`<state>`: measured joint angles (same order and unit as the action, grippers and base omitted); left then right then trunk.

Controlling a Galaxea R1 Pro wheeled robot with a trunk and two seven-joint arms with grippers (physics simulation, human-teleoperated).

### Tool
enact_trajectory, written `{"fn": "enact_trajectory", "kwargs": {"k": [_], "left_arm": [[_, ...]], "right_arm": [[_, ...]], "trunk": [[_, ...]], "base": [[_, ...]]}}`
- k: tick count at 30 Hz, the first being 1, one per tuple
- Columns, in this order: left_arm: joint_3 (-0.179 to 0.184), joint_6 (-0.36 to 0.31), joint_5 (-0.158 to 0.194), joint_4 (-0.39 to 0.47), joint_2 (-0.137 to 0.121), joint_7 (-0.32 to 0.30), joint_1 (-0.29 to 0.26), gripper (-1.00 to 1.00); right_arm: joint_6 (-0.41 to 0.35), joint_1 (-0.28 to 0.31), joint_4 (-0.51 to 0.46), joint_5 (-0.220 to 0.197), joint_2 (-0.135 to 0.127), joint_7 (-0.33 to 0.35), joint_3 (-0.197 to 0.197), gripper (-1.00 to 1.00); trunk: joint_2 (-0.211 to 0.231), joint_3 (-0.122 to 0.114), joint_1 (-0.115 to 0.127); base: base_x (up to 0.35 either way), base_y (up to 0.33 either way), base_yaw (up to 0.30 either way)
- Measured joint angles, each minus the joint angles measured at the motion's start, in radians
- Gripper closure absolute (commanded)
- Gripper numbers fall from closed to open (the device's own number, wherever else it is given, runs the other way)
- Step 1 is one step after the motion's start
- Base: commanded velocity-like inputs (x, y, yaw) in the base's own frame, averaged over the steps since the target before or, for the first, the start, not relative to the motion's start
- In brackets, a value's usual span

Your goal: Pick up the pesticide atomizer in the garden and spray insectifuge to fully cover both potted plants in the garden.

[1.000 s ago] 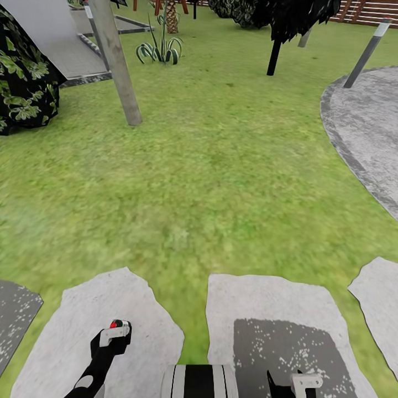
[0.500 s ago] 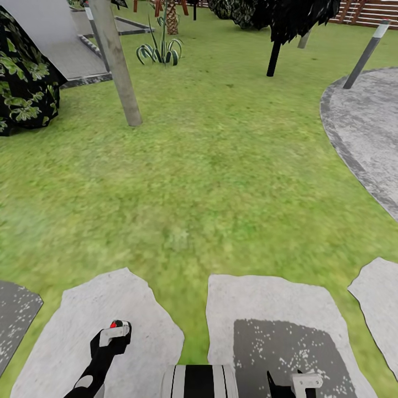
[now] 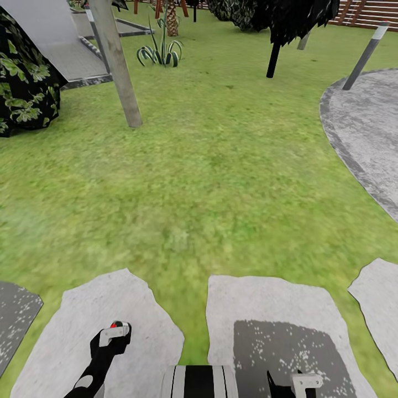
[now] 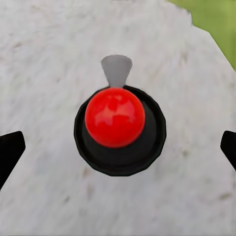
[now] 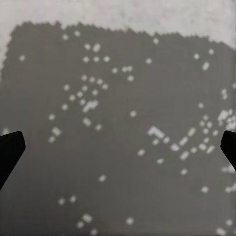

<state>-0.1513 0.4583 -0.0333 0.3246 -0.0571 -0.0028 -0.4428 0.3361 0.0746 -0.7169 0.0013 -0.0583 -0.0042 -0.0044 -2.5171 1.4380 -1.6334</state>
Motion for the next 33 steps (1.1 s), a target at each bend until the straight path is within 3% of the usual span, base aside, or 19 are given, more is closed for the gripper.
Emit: {"fn": "enact_trajectory", "kwargs": {"k": [13,14,33], "left_arm": [[0.000,0.000,-0.001,0.000,0.001,0.000,0.000,-1.00],[0.000,0.000,-0.001,0.000,0.001,0.000,0.000,1.00],[0.001,0.000,-0.001,0.003,0.001,0.000,0.000,1.00]], "right_arm": [[0.000,0.000,0.000,0.000,0.000,0.000,0.000,-1.00],[0.000,0.000,0.000,0.000,0.000,0.000,0.000,-1.00],[0.000,0.000,0.000,0.000,0.000,0.000,0.000,-1.00]], "trunk": [[0.000,0.000,0.000],[0.000,0.000,0.000],[0.000,0.000,0.000]], "base": [[0.007,0.000,0.000],[0.000,0.000,0.000],[0.000,0.000,0.000]]}}
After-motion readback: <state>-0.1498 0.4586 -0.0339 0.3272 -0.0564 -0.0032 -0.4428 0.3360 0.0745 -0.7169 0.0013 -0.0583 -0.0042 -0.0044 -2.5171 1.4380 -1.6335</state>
